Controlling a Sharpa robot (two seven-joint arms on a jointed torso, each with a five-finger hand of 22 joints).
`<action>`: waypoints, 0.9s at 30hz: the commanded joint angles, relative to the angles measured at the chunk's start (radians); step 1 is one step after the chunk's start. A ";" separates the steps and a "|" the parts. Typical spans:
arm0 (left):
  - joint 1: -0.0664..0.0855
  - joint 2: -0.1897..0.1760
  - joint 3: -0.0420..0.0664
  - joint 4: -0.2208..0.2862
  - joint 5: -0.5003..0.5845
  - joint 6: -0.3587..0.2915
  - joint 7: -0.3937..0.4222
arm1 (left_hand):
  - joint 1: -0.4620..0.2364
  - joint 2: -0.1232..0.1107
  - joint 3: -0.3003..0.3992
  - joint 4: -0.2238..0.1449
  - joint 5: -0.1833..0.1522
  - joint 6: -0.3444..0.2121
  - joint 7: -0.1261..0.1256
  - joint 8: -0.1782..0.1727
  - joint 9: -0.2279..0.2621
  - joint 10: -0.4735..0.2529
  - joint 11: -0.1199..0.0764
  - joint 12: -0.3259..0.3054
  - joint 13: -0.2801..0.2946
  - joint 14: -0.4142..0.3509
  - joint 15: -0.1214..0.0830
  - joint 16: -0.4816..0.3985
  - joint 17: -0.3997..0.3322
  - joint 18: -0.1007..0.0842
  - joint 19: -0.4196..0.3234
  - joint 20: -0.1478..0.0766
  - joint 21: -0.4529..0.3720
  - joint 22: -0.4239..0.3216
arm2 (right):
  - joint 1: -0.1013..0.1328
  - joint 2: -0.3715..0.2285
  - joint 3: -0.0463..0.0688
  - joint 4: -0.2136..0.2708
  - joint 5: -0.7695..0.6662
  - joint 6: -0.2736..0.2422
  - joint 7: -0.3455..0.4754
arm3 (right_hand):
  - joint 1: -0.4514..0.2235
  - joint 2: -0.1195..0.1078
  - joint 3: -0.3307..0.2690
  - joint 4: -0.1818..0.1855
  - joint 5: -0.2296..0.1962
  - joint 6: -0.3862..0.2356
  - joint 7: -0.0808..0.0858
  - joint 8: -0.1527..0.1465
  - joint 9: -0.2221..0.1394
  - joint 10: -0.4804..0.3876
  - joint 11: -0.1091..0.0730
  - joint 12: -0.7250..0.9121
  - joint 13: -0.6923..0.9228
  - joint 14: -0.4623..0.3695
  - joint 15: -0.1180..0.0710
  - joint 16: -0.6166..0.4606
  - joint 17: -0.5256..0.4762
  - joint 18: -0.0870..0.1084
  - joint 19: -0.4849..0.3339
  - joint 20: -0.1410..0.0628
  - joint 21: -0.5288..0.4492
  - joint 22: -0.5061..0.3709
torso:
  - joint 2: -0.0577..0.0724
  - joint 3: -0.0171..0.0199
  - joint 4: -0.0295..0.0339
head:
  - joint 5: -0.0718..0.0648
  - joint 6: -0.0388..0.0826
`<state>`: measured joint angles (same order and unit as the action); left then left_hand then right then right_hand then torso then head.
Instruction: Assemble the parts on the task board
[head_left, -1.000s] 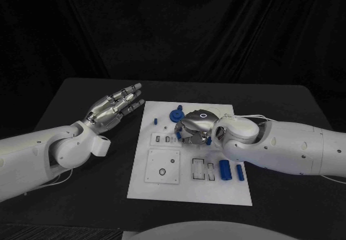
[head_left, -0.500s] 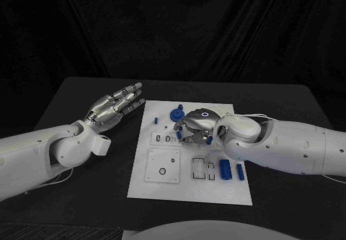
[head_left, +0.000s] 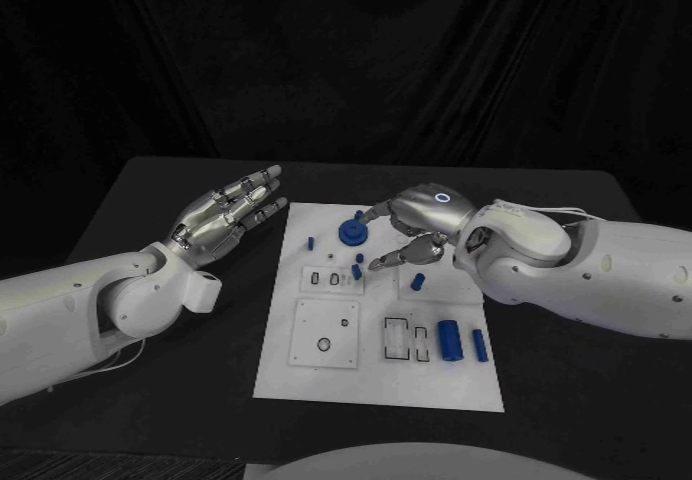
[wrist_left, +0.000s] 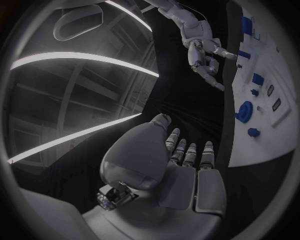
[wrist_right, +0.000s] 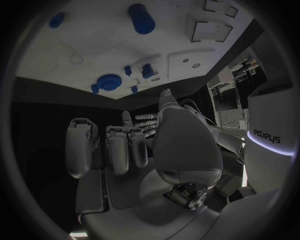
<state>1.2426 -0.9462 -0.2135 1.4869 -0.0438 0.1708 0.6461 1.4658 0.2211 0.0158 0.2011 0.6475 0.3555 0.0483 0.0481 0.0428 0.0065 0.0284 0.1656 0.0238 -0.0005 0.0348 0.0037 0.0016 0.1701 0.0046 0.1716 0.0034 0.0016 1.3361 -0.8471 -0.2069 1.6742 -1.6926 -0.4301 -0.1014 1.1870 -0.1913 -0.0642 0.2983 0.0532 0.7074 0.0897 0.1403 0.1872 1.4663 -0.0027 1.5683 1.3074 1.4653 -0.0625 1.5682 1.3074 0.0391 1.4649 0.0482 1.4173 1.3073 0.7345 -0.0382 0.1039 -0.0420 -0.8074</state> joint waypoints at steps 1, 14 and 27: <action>0.013 0.008 0.001 0.004 -0.002 -0.057 0.050 | -0.003 -0.018 0.000 0.004 -0.031 0.000 0.003 0.004 0.000 0.003 0.006 0.001 0.001 0.000 -0.009 -0.004 -0.002 0.010 -0.004 -0.003 -0.003 -0.001 | 0.023 -0.036 0.000 0.030 0.076 -0.118 0.070 | -0.048 0.007 -0.067 0.001 -0.002 0.006 -0.005 -0.005 -0.005 0.105 -0.006 0.003 0.263 0.103 -0.009 -0.005 0.254 0.000 0.033 -0.009 -0.009 0.212 | 0.000 0.0006 0.0004 | -0.001 0.004; 0.112 0.030 0.002 0.026 -0.569 -0.401 0.082 | -0.143 -0.087 -0.187 0.006 -0.436 0.378 0.067 0.234 0.071 1.452 0.048 1.391 1.415 1.443 0.010 1.545 1.428 -0.085 1.213 -0.025 1.266 1.071 | 0.081 -0.199 -0.001 0.118 0.375 -0.346 0.311 | -0.023 0.205 -0.017 -0.009 0.082 0.138 0.015 0.061 0.001 0.105 0.011 0.003 0.263 0.106 0.007 0.003 0.263 -0.010 0.053 0.006 0.035 0.225 | -0.005 0.0011 -0.0091 | 0.025 0.027; 0.184 0.146 0.003 0.021 -1.021 -0.091 -0.852 | -0.413 -0.052 -0.303 0.083 -0.597 0.488 0.093 0.314 0.166 1.564 0.043 1.405 1.547 1.571 -0.010 1.567 1.569 -0.170 1.566 -0.034 1.567 1.569 | 0.038 -0.209 -0.001 0.079 0.461 -0.290 0.303 | 0.022 0.248 -0.029 -0.013 0.201 0.143 0.023 0.061 -0.010 0.105 0.023 0.003 0.263 0.105 0.016 0.002 0.263 -0.009 0.051 0.013 0.033 0.224 | -0.026 0.0189 -0.0206 | 0.038 0.039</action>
<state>1.4206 -0.8056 -0.2125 1.5078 -0.9357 -0.0614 0.1075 1.1488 0.1451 -0.2472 0.2703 0.1028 0.7964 0.1372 0.3437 0.1727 1.4588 0.0761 1.5408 1.3081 1.4598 0.0319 1.5260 1.3082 0.0365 1.4554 0.1365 1.4559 1.3073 1.3796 -1.0537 -0.2083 1.7529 -1.2845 -0.7164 0.1841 1.2013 0.0570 -0.0860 0.2838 0.2502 0.8450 0.1096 0.1955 0.1785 1.4661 0.0124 1.5683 1.3074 1.4659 -0.0542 1.5645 1.3074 0.0392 1.4648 0.0555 1.4465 1.3079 0.7176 -0.0259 0.0878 -0.0065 -0.7644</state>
